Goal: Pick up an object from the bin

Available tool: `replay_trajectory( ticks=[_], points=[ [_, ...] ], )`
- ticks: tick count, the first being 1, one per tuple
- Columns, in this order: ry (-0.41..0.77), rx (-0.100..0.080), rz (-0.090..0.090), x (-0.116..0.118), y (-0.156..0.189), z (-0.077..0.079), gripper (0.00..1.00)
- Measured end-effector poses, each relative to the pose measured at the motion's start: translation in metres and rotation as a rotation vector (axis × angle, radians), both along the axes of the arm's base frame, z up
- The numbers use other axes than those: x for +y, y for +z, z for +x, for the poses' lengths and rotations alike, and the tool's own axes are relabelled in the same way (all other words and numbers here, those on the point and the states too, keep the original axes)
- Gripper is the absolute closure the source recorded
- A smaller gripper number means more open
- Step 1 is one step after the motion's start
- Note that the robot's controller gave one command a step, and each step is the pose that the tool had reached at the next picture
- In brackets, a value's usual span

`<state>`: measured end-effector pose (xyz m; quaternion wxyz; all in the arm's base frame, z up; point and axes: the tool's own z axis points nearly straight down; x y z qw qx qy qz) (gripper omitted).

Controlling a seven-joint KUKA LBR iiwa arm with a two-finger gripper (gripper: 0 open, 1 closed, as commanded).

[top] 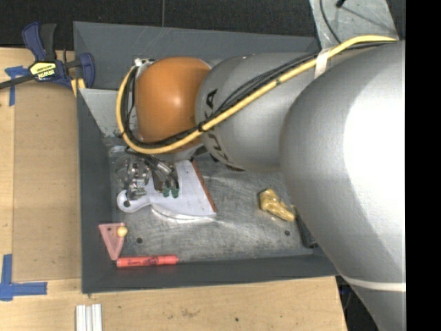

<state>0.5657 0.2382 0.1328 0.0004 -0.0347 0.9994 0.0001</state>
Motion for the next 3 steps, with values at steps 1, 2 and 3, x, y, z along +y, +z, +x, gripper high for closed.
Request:
replay_trajectory(
  ticks=[1,2,3],
  points=[
    [0.024,-0.004,0.001,0.004,-0.012,0.01,1.0],
    [0.029,0.002,-0.001,-0.002,0.002,-0.011,1.0],
    [0.058,-0.002,0.001,-0.005,0.007,0.008,1.0]
  ],
)
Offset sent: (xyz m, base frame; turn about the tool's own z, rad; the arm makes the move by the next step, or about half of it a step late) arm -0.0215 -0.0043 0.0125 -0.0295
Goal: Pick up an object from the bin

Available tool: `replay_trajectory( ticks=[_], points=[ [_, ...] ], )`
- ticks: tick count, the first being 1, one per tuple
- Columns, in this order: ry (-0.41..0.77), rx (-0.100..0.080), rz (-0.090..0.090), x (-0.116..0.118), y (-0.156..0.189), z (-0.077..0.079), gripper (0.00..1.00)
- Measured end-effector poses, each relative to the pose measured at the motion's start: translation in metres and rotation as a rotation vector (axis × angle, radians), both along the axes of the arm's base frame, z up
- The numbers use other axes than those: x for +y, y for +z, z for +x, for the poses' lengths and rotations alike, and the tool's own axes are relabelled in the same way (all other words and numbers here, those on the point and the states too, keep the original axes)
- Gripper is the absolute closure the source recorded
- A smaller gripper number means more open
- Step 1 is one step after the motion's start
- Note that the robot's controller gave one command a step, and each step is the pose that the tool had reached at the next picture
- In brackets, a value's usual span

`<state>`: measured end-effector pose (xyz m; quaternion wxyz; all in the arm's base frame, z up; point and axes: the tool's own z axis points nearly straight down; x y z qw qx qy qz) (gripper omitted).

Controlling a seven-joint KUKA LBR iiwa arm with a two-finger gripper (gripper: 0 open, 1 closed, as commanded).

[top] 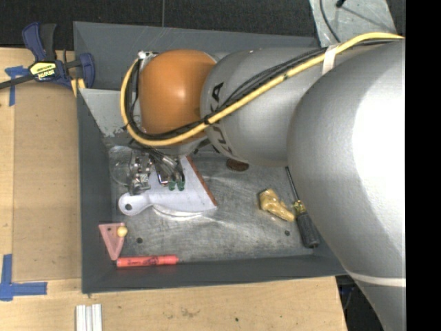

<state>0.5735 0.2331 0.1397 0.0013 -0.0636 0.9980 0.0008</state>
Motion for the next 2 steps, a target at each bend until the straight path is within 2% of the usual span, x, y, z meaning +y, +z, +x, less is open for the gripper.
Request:
replay_trajectory(
  ticks=[1,2],
  points=[
    [-0.001,0.007,-0.004,-0.008,0.047,-0.017,1.0],
    [-0.001,-0.002,0.0,-0.001,0.009,0.021,0.0]
  ],
)
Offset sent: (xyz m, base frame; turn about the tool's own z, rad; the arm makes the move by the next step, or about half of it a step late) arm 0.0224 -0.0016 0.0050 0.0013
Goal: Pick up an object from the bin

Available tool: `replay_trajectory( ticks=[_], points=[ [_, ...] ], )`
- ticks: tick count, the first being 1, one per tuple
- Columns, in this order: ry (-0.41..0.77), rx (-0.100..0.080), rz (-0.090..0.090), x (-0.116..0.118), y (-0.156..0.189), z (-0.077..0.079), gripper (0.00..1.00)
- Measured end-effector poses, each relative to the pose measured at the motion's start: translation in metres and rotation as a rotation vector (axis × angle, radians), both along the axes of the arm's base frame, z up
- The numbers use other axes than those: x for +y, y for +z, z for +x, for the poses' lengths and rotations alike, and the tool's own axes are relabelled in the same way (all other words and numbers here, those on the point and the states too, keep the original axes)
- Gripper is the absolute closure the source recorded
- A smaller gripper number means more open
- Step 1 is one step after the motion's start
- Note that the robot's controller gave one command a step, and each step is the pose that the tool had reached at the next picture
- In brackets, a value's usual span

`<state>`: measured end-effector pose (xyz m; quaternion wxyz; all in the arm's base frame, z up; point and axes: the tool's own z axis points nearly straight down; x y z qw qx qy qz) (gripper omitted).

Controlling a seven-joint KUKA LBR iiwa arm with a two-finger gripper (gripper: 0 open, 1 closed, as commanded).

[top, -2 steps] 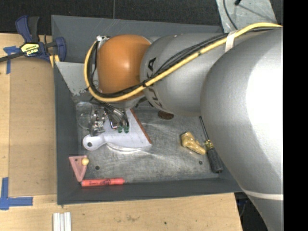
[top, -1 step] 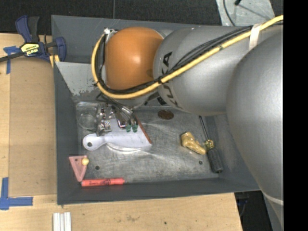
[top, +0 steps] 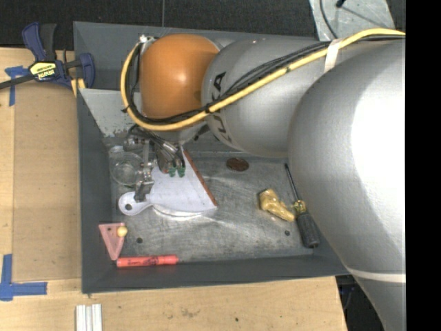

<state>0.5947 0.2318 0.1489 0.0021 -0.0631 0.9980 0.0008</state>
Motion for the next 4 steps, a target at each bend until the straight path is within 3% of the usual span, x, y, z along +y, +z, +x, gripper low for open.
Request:
replay_trajectory(
  ticks=[1,2,3,4],
  points=[
    [-0.001,0.001,-0.001,0.0,-0.004,0.002,0.0],
    [0.204,-0.013,0.004,-0.035,-0.069,-0.096,1.0],
    [0.203,-0.013,0.004,-0.035,-0.069,-0.096,1.0],
    [0.215,-0.005,0.0,-0.017,0.124,-0.078,1.0]
  ],
)
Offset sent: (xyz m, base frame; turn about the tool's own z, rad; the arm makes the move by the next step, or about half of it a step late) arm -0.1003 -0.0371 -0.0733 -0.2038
